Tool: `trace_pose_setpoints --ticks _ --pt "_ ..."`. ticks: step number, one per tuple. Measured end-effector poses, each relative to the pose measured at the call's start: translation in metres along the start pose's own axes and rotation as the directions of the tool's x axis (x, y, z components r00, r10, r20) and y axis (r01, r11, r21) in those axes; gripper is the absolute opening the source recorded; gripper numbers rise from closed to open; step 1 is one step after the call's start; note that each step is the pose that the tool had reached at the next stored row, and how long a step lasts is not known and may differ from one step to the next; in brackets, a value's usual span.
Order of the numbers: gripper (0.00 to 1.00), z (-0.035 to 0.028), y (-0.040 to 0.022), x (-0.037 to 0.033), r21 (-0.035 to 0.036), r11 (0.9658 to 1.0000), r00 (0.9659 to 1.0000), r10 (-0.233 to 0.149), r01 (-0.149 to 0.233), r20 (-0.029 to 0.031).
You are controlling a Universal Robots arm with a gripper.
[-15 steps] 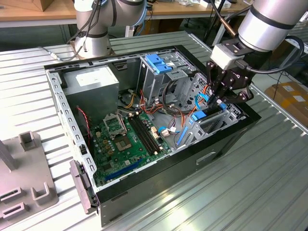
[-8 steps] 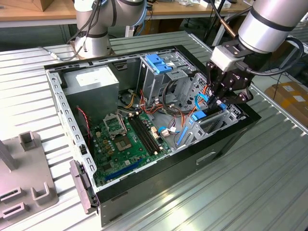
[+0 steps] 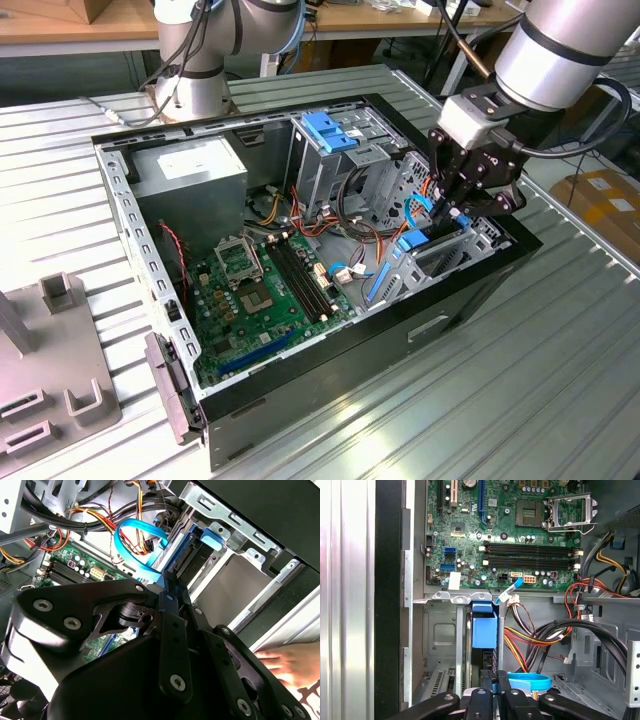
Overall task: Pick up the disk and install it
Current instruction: 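Insert the first disk wire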
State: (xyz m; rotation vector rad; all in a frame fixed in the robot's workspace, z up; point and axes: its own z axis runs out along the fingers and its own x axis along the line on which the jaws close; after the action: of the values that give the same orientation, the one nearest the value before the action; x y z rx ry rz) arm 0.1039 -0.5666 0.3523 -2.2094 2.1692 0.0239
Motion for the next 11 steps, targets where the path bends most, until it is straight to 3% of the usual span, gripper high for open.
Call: trace_pose_setpoints --ticks 8,11 --pt "0.16 0.0004 -0.0013 0.0004 0.0003 1.0000 1.0000 -0.001 0.001 -0.0001" --pt "0.16 0.0007 -0.0004 0.0017 0.0047 1.0000 1.0000 -0.002 0.002 0.0008"
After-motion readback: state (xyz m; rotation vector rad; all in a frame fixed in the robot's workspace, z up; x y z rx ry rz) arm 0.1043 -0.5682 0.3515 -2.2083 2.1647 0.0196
